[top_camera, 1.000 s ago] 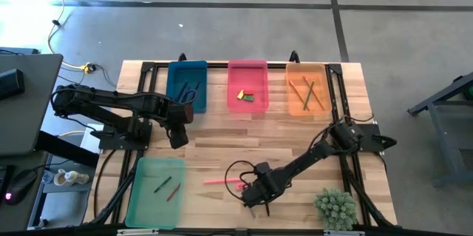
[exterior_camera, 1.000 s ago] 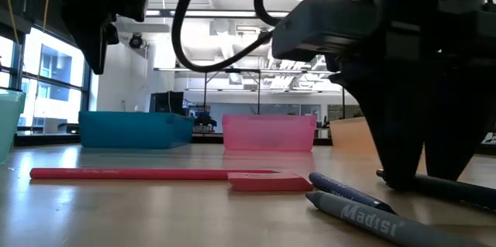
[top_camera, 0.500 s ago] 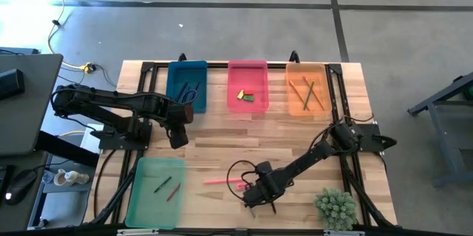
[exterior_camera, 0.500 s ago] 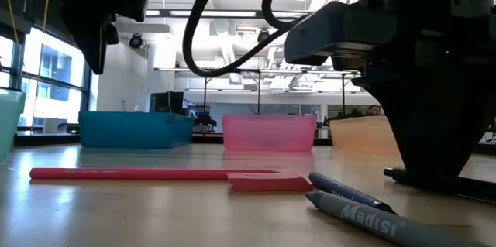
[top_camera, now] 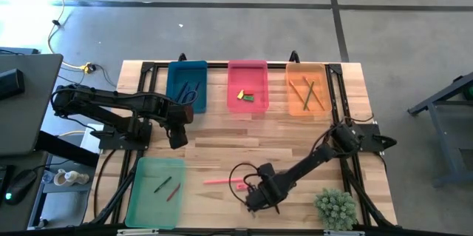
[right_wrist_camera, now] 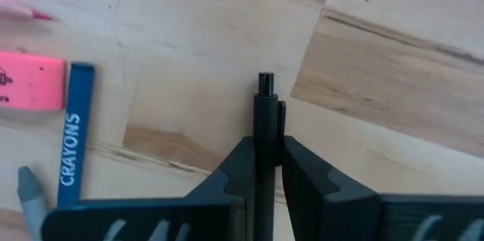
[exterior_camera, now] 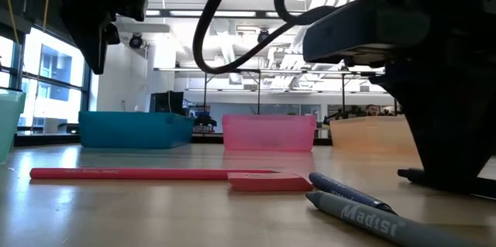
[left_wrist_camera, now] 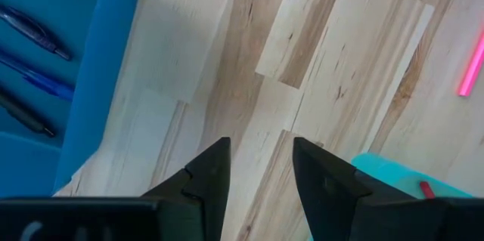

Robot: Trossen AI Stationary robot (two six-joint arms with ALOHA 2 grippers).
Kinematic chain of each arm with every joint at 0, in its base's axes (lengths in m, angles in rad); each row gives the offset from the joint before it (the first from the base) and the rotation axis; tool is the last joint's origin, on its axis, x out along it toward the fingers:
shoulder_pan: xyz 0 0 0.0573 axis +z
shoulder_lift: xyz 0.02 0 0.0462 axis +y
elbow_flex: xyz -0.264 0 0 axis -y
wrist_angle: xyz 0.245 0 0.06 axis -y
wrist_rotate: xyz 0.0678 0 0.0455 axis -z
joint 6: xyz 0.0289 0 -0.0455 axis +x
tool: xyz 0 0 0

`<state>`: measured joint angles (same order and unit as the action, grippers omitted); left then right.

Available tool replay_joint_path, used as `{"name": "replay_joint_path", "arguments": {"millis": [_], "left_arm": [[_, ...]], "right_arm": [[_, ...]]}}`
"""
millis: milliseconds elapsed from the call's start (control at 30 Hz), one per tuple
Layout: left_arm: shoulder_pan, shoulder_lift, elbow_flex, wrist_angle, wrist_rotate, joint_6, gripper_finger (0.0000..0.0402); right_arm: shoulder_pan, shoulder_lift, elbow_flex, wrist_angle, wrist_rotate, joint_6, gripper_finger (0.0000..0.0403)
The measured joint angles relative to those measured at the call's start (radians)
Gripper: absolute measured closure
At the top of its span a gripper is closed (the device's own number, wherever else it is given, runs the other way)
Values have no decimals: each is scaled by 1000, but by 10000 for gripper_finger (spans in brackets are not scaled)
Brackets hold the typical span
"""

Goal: Sort crayons/erasers/pens/pencils in bins
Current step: Put the black pen into the blue bin

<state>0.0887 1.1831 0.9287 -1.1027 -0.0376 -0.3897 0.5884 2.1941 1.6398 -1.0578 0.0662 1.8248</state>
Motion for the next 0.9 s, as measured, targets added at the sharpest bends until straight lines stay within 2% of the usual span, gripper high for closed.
{"name": "replay_joint_path", "arguments": {"millis": [267,433,567,733,900], "left_arm": [[0,0,0,0,0,33,240],[0,0,0,0,0,26,216],[0,0,0,3,27,58,214],[-8,0,0,56,135,106,217],[-61,0,0,183,150,117,217]], "right_arm": [[24,4,37,0,4,0,367],[36,4,67,-2,65,0,367],[40,4,99,-11,100,-9,367],[41,4,181,-67,174,-49,368],[41,3,301,-240,297,-53,368]]}}
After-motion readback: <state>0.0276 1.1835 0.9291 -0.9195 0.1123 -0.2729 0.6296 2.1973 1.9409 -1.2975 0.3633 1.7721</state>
